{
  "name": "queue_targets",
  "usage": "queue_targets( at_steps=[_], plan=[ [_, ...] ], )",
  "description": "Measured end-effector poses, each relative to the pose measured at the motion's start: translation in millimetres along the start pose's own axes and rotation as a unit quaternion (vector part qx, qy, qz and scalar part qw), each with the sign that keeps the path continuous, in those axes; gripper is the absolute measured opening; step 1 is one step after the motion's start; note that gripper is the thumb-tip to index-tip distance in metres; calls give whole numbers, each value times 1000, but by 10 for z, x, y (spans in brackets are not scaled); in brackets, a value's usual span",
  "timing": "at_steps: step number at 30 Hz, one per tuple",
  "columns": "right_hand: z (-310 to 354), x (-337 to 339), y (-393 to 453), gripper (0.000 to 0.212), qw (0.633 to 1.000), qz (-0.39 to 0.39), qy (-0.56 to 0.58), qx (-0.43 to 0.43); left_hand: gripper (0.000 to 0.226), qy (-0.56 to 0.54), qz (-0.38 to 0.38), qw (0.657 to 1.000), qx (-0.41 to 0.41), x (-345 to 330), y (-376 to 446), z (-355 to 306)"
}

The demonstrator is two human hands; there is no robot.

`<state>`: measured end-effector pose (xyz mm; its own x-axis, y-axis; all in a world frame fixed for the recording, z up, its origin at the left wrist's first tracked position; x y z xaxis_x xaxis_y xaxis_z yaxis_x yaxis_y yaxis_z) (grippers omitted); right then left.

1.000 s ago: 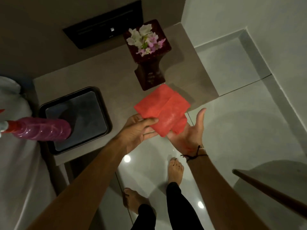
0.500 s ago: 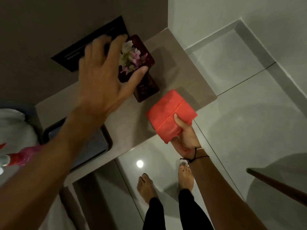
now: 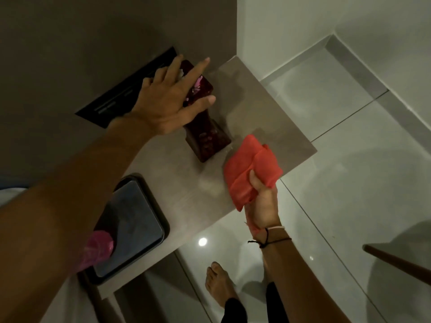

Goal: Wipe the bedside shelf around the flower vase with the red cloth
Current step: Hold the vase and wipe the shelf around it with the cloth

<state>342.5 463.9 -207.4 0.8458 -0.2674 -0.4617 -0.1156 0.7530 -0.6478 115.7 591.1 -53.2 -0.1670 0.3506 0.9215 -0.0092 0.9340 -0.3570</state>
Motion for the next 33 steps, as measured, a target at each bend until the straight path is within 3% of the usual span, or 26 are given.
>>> queue_targets(
  at_steps=[4,7,11,21,25,28,31,33],
  plan=[
    [347,-375,204,55,984,-47,-102,142,76,-37,22,999,6,51,127,136],
    [441,-959,409,56,951,10,-212,225,76,-42,22,999,1,47,146,144],
    [142,-1231,516,68,911,7,-352,213,77,-46,23,999,-2,38,177,168],
    [-445,-1234,93,83,799,32,-532,278,74,-46,18,999,2,45,176,154],
    [-601,-1211,-87,83,769,114,-567,270,71,-48,16,999,-8,67,161,138],
    [-526,-1037,-161,67,783,145,-545,263,72,-28,9,999,-16,45,127,84],
    [-144,-718,-185,62,870,71,-402,278,74,-19,6,1000,-15,47,128,81],
    [154,-624,-127,68,878,9,-357,319,76,-15,4,1000,-15,44,130,77]
  ],
)
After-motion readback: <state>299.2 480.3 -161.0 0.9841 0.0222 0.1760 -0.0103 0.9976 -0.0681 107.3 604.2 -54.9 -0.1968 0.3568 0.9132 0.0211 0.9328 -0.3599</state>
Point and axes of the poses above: each hand's wrist, its own y-axis towards the middle knuckle, its own x-axis out of the back of the hand, z = x × y, the point moved 9 cm from there along y, towards the middle knuckle, and after that the axes turned 5 degrees about z, right-handed, at the moved point
